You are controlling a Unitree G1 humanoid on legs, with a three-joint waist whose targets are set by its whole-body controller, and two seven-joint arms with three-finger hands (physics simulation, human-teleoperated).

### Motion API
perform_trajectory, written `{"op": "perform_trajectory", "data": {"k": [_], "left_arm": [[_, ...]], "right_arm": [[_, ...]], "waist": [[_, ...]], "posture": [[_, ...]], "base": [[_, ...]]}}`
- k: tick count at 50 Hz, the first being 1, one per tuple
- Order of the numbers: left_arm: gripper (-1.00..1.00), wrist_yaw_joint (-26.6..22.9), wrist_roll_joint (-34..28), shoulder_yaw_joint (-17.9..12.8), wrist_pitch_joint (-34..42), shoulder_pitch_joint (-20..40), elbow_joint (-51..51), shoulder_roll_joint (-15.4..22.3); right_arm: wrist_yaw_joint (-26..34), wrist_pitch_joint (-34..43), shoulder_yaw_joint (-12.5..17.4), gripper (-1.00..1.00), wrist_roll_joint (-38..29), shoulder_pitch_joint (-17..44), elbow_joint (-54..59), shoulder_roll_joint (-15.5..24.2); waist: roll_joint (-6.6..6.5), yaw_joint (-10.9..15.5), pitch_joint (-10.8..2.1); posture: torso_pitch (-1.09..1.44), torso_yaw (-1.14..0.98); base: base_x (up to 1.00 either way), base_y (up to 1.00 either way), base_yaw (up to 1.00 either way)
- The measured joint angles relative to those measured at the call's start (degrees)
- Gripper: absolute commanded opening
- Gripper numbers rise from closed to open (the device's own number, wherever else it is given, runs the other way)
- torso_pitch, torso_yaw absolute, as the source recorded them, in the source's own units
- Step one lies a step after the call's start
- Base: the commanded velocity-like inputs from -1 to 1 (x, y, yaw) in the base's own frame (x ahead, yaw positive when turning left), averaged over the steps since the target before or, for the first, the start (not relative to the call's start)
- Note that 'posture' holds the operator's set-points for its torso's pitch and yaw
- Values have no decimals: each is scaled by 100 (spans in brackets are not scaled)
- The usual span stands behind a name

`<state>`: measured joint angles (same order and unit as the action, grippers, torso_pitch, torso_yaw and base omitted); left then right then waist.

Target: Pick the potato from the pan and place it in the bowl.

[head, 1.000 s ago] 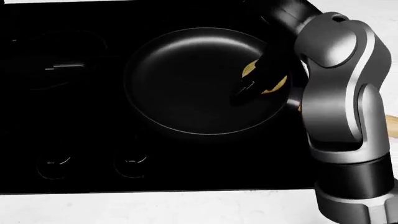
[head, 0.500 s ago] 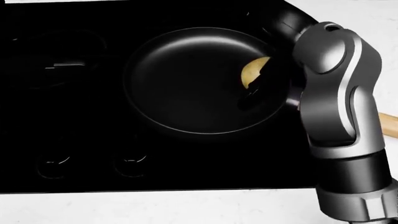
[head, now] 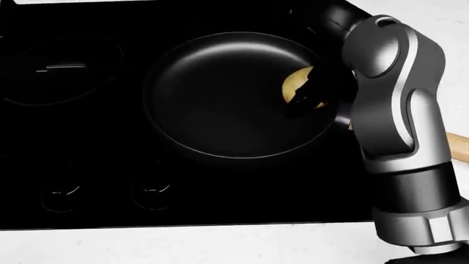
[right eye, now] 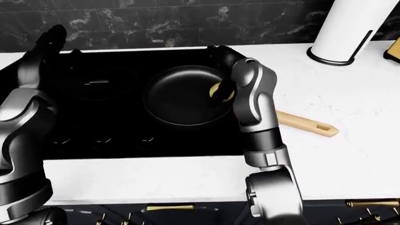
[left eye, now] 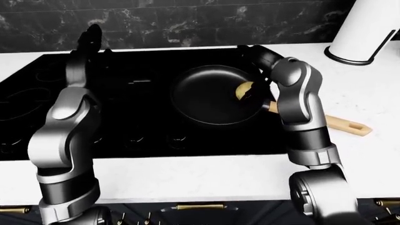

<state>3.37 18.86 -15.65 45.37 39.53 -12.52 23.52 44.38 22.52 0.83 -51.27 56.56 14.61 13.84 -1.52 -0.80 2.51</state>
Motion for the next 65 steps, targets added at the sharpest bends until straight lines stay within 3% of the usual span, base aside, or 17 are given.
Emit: {"op": "perform_trajectory", "data": {"k": [7,23,25,65], "left_arm": [[100,6,76,-36,-27,-206,-115,-13],[100,-14,51,45,-39,66,161,51],[100,-25,57,27,-9,109,144,85],[100,-93,59,20,24,193,164,142]], "right_arm": [[-49,-32,-14,59,-17,37,-66,-66],[-143,-376,-71,54,-204,-40,257,-73],[-154,-404,-73,42,-239,-32,302,-85],[-855,-965,-56,44,-491,314,1690,3]], "waist": [[-7,8,-20],[4,10,-1],[2,1,-7],[-5,-2,-23]], "posture": [[0,0],[0,0],[0,0],[0,0]], "base": [[0,0,0],[0,0,0],[0,0,0],[0,0,0]]}}
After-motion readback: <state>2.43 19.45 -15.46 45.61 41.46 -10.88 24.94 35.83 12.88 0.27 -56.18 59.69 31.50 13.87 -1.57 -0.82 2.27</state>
